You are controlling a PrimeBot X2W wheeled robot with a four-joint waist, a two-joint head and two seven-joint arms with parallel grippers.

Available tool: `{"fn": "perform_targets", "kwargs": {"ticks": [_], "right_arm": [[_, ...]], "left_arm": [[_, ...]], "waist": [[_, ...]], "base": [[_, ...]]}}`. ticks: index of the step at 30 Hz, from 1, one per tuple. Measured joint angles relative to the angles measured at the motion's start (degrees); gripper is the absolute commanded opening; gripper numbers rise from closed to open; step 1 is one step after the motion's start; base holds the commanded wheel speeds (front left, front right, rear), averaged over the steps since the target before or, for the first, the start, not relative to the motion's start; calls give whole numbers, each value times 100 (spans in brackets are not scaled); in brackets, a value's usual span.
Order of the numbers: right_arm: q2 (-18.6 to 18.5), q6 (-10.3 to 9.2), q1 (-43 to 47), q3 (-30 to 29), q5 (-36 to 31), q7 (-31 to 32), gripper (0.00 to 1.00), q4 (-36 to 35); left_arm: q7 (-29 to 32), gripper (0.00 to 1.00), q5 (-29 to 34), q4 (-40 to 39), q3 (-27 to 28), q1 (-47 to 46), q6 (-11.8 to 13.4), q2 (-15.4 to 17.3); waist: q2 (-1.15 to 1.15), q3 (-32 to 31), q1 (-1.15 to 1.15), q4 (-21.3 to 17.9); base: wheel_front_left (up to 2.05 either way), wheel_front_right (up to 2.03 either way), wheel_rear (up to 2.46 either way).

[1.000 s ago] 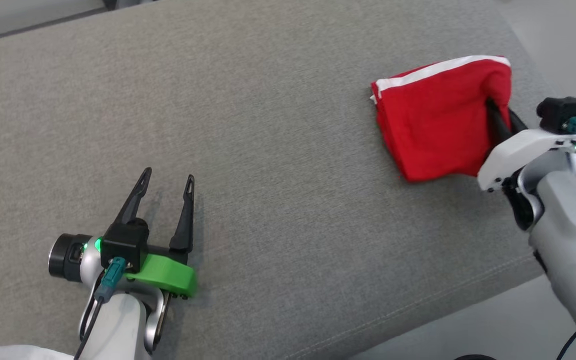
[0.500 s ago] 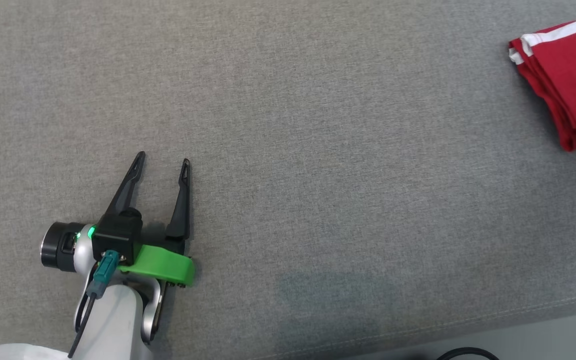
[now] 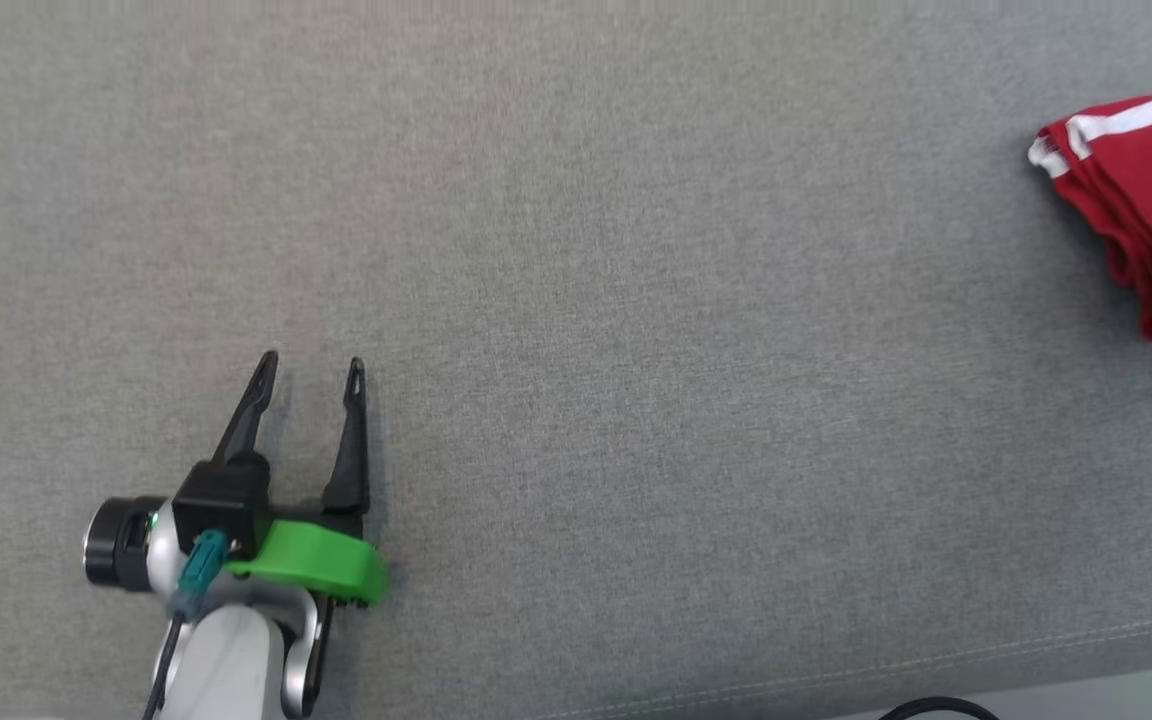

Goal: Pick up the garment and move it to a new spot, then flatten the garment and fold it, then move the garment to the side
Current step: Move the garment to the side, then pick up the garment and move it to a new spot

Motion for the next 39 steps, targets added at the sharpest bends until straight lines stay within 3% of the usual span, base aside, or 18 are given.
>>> {"fn": "perform_targets", "kwargs": {"ticks": [3, 7, 17, 27, 39], "right_arm": [[550, 0, 662, -18, 13, 0, 100, -869], [1006, 0, 1472, 202, 51, 0, 100, -1544], [1695, 0, 3087, 460, 122, 0, 100, -2182], [2095, 0, 3786, 532, -8, 0, 100, -2490], [2208, 0, 4021, 502, 1, 0, 100, -2795]], "left_arm": [[0, 100, -49, 56, 129, 195, 34, -12], [0, 100, -104, 180, 281, 422, 81, -24], [0, 100, -219, 445, 554, 995, 129, -44], [0, 100, -289, 577, 724, 1469, 141, -46], [0, 100, -299, 553, 814, 1601, 180, -47]], "waist": [[0, -276, 0, -12], [0, -654, 0, -21], [0, -1581, 0, 89], [0, -2370, 0, 263], [0, -2591, 0, 436]], "base": [[0, 0, 0], [0, 0, 0], [0, 0, 0], [0, 0, 0], [0, 0, 0]]}}
